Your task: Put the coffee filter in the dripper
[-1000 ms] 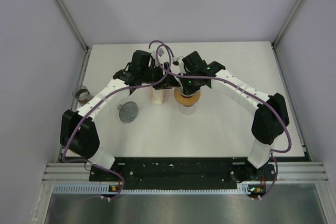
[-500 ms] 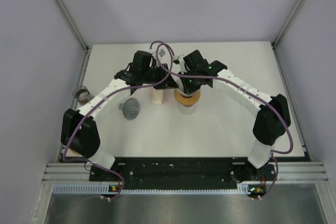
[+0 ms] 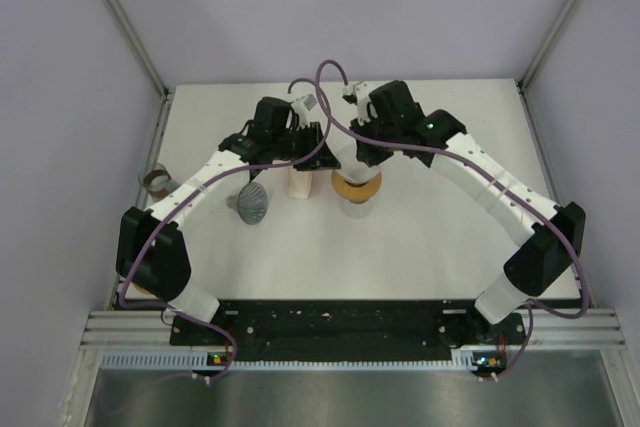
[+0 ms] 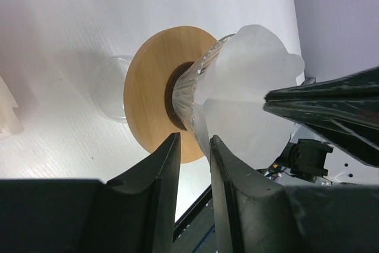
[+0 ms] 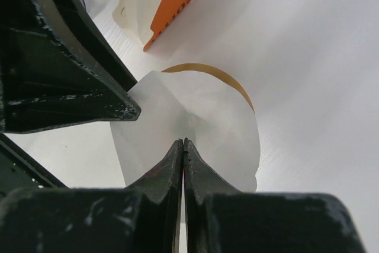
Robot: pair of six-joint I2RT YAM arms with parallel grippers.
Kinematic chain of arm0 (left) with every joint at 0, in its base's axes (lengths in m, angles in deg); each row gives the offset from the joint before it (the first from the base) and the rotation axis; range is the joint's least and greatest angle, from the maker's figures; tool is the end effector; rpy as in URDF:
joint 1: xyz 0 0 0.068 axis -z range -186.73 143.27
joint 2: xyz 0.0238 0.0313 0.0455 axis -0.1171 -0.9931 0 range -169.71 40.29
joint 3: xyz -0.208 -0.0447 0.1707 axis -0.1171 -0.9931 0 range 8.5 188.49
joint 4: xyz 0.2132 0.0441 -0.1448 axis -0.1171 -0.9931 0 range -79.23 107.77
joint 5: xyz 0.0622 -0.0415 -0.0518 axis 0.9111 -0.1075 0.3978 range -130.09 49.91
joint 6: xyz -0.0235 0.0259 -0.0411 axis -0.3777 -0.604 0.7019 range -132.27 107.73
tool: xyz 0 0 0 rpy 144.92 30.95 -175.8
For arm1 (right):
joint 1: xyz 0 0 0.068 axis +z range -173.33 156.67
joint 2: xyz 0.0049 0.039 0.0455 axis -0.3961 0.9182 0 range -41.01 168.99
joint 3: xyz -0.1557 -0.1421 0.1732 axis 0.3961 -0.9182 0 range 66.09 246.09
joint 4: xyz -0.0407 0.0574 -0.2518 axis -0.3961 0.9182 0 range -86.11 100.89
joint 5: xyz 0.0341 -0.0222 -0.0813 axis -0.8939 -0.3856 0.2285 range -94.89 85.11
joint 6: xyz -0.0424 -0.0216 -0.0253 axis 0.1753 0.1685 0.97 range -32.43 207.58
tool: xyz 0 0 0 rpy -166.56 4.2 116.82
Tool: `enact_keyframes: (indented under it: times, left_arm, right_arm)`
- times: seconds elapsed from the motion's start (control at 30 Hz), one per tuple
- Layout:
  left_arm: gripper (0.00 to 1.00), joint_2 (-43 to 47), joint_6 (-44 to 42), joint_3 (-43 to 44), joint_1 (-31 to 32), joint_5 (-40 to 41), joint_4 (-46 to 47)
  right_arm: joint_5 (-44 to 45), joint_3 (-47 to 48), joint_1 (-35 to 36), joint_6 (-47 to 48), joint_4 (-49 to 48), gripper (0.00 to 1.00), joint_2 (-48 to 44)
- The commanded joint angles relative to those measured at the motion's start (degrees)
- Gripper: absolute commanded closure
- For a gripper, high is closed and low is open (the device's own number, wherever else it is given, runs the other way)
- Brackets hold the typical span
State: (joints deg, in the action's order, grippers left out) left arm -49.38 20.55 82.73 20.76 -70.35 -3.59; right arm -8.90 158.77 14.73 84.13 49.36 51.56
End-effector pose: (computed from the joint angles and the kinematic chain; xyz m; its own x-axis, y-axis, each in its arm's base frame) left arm 0.3062 -0.1795 0.3073 -0.8566 -0.0820 -0.5093 0.3478 0.6374 -0.6876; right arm 0.2769 0.2200 0.3599 -0.5985 -0.3925 -0.6983 -0.6189 0.7801 0.0919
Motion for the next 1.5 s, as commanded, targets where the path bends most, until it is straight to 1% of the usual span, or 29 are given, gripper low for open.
enact_keyframes:
  times: [0.0, 0.07, 0.13, 0.2, 0.23, 0.3, 0.47, 0.57, 0.6, 0.9, 1.27, 1.47]
  left_arm:
    - [0.68, 0.02, -1.18, 0.21, 0.20, 0.47, 2.21]
    - [0.68, 0.02, -1.26, 0.29, 0.29, 0.38, 2.21]
    - [0.68, 0.02, -1.27, 0.38, 0.29, 0.38, 2.21]
    - [0.68, 0.02, -1.35, 0.29, 0.38, 0.47, 2.21]
    - [0.68, 0.02, -1.35, 0.29, 0.38, 0.47, 2.21]
    - [0.68, 0.02, -1.44, 0.21, 0.38, 0.55, 2.20]
    - [0.68, 0.02, -1.44, 0.21, 0.38, 0.73, 2.12]
    - [0.68, -0.24, -1.44, 0.03, 0.55, 0.82, 2.20]
    - [0.68, -0.51, -1.44, -0.14, 0.55, 0.82, 2.20]
    - [0.67, -2.70, -2.23, 0.12, 0.46, 2.40, 1.15]
    - [0.64, -1.48, -3.81, 1.52, 0.64, 3.63, 0.27]
    - [0.62, -1.21, -4.61, 1.17, 0.55, 4.51, 0.18]
  right_arm:
    - [2.50, 1.45, -0.88, -0.77, -1.00, 1.00, -5.91]
    - [5.66, -0.48, -2.02, -1.74, -1.79, 0.98, -7.23]
    - [7.70, -3.29, -3.34, -3.41, -3.19, 0.73, -8.72]
    - [7.96, -5.66, -4.31, -4.38, -4.77, 0.57, -10.04]
    - [7.97, -6.63, -4.57, -4.90, -5.48, 0.52, -10.74]
    - [7.70, -8.48, -4.93, -5.78, -7.06, 0.45, -11.27]
    - [4.28, -12.00, -5.10, -6.75, -9.43, 0.44, -9.96]
    - [4.36, -13.49, -5.10, -7.19, -10.84, 0.44, -9.08]
    - [2.80, -14.02, -5.10, -7.28, -11.11, 0.44, -8.90]
    - [3.22, -15.69, -5.10, -6.84, -11.72, 0.46, -6.01]
    - [3.83, -16.04, -5.54, -5.96, -11.72, 0.48, -4.68]
    - [2.70, -16.92, -6.25, -6.05, -11.90, 0.49, -3.63]
